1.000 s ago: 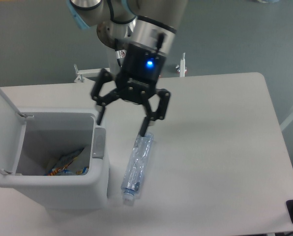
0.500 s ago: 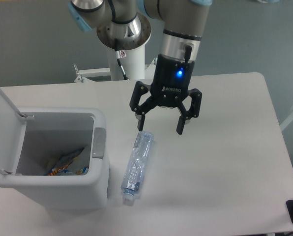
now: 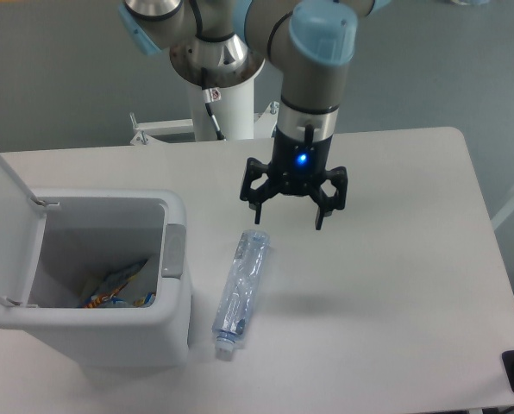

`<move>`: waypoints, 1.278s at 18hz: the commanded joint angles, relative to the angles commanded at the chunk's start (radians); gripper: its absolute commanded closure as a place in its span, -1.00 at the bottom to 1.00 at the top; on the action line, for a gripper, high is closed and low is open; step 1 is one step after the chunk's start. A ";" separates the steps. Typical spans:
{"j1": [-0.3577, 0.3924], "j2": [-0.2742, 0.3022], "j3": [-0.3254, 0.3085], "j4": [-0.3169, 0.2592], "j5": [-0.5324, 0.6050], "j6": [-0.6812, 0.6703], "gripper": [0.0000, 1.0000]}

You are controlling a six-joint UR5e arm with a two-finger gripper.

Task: Place the trash in the trash can
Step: 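Move the open gripper over the clear plastic water bottle, then lower the gripper and close it on the bottle's upper end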

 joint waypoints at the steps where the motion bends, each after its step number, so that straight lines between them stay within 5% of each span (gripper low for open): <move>1: -0.003 -0.003 -0.012 -0.017 0.031 0.021 -1.00; 5: -0.118 -0.089 -0.008 -0.040 0.190 0.049 -1.00; 16: -0.161 -0.198 -0.043 -0.017 0.204 0.037 -1.00; 20: -0.161 -0.219 -0.097 0.119 0.204 0.035 -1.00; 23: -0.161 -0.236 -0.111 0.155 0.212 0.003 -1.00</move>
